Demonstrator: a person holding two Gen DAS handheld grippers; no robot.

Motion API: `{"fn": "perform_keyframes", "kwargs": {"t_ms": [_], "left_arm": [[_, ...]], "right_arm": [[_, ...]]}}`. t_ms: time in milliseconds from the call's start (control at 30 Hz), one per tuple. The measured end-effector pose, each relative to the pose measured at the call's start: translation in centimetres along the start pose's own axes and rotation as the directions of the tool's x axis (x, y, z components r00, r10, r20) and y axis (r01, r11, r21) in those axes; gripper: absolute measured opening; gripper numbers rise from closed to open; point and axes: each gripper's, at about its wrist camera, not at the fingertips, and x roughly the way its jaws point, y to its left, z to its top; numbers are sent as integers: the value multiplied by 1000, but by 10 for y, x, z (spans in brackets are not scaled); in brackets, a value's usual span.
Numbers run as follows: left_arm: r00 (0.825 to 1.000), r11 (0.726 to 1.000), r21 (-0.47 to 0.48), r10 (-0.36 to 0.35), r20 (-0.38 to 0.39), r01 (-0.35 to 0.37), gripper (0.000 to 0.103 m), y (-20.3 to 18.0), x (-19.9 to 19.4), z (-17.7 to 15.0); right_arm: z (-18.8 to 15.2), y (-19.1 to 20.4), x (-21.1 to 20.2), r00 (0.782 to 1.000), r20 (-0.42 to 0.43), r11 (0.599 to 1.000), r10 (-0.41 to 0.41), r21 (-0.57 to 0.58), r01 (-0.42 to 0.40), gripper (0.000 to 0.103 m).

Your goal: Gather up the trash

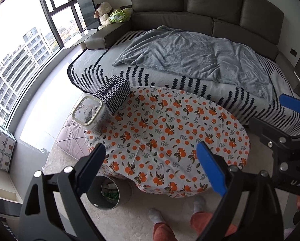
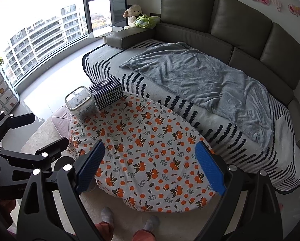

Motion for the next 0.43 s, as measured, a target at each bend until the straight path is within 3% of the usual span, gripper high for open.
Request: {"fn": "perform_keyframes", "kwargs": {"t_ms": [433], "left_arm": [[1000, 1000, 2, -5, -10, 5, 92, -3, -1, 0]], "right_arm": [[-8, -4, -8, 1000, 22, 1000, -20, 11, 20, 89]]}}
